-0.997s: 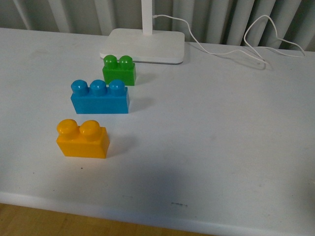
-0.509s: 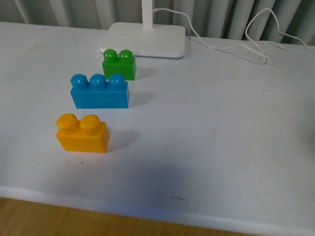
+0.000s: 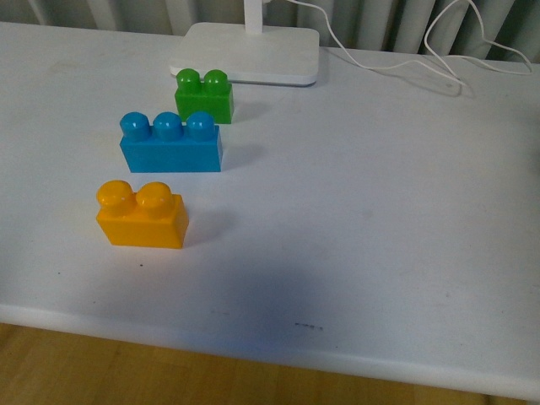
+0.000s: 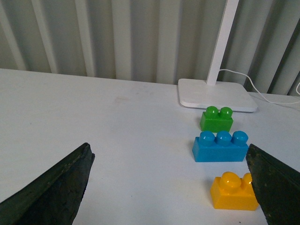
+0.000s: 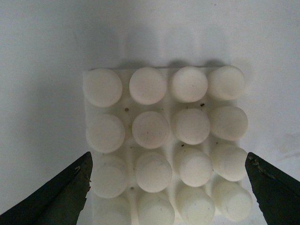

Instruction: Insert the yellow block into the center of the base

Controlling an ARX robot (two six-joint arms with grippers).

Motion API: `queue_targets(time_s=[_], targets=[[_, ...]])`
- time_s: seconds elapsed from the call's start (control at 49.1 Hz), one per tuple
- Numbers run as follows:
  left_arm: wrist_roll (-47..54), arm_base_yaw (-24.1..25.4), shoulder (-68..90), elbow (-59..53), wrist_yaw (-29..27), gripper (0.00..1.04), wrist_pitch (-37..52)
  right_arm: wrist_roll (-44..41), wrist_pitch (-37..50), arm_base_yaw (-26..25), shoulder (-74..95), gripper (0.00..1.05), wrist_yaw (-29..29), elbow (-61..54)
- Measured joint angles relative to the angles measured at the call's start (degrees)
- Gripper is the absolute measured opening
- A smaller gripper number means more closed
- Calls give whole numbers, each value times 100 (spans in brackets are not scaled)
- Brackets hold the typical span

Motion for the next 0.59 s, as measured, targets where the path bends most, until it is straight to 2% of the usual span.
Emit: queue_targets(time_s=[0.59], targets=[[0,0,0,0,0,98,0,-258,-577,-643,590,95,-448,610]])
